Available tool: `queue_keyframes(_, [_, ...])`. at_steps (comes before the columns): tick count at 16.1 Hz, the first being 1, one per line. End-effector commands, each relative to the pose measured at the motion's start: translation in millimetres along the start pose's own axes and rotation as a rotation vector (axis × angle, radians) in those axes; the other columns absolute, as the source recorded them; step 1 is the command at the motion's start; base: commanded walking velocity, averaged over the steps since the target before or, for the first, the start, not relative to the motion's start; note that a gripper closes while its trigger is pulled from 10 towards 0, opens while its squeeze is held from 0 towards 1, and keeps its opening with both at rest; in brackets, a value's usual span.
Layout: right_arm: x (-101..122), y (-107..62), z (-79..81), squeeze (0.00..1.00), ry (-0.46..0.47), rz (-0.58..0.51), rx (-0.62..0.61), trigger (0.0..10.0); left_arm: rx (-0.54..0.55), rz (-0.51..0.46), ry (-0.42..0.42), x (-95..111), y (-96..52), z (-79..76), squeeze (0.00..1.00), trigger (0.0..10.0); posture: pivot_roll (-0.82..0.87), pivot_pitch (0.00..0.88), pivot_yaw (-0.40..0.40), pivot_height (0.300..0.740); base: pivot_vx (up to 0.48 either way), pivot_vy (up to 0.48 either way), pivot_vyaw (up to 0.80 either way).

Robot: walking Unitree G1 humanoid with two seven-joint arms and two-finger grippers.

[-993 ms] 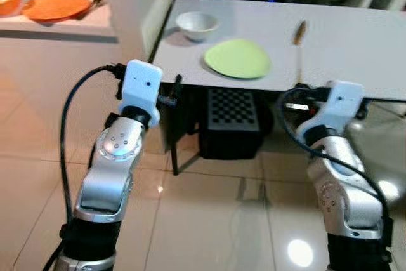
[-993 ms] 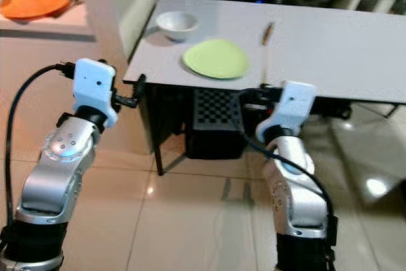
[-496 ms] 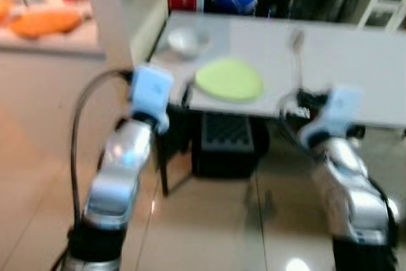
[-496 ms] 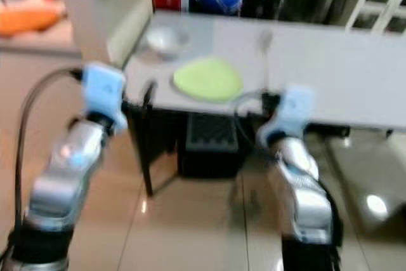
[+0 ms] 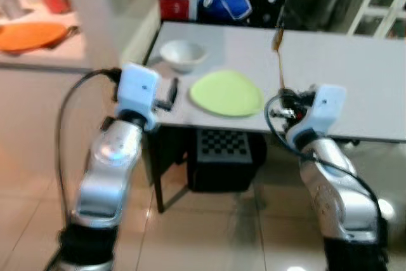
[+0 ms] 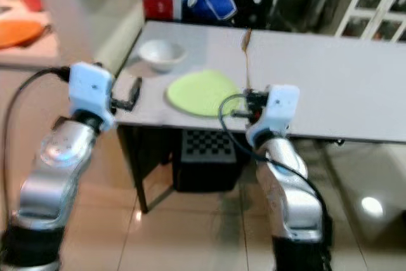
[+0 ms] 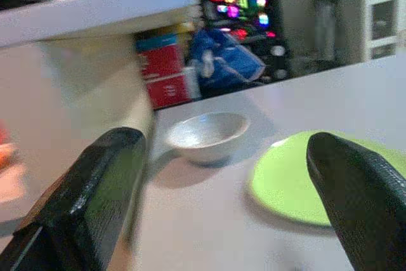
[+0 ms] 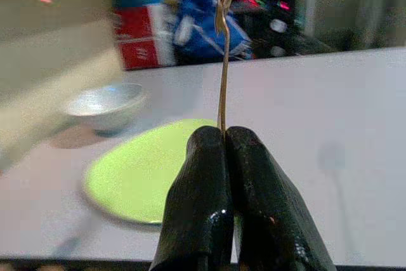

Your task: Setting the table

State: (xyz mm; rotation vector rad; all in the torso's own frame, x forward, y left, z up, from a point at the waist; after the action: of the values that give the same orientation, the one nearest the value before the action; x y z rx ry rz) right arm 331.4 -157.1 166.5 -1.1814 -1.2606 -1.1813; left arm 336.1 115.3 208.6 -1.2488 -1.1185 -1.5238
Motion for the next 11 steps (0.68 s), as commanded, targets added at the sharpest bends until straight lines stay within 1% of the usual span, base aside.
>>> queue_keyframes(1, [2, 0.8, 3.8, 0.0, 0.01, -0.001, 0.012, 10.0, 0.014, -0.006, 0.017, 3, -1.8, 6.8, 0.0, 10.0, 0.03, 0.0, -0.048, 0.74, 0.412, 0.0, 0.0])
queue_keyframes(6, [-12, -3.6, 3.4, 0.0, 0.027, 0.046, 0.014, 10.0, 0.006, 0.051, 0.045, -8, -12.1, 9.6, 0.0, 10.0, 0.04, 0.0, -0.052, 0.74, 0.409, 0.0, 0.0])
queue_keyframes(8, [-16, -6.4, 4.9, 0.0, 0.031, 0.06, 0.02, 10.0, -0.01, 0.067, 0.054, -11, -14.9, 8.2, 0.0, 10.0, 0.03, 0.0, -0.05, 0.74, 0.403, 0.0, 0.0])
queue_keyframes(9, [-20, -10.5, 6.3, 0.0, 0.032, 0.076, 0.028, 10.0, -0.014, 0.079, 0.054, -13, -18.8, 6.7, 0.0, 10.0, 0.03, 0.0, -0.053, 0.74, 0.394, 0.0, 0.0])
queue_keyframes(11, [-23, -12.3, 7.0, 0.0, 0.031, 0.087, 0.033, 10.0, -0.014, 0.086, 0.054, -14, -20.8, 6.3, 0.0, 10.0, 0.03, 0.0, -0.056, 0.74, 0.396, 0.0, 0.0])
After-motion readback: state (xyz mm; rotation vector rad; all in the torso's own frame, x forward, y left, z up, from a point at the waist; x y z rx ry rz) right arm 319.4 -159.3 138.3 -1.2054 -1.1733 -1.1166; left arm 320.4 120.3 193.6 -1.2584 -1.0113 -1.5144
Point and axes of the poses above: a point about 5 cm out from each wrist's last joint towards the gripper, its own y axis pointing out of the wrist towards the gripper, its own x axis along the axis of the wrist's last joint, z = x × y, the point moved 4 cm from there along y, pointing out of the wrist towards the gripper, and after that the axes turned 10 degrees about -y, right-handed, at the moved point
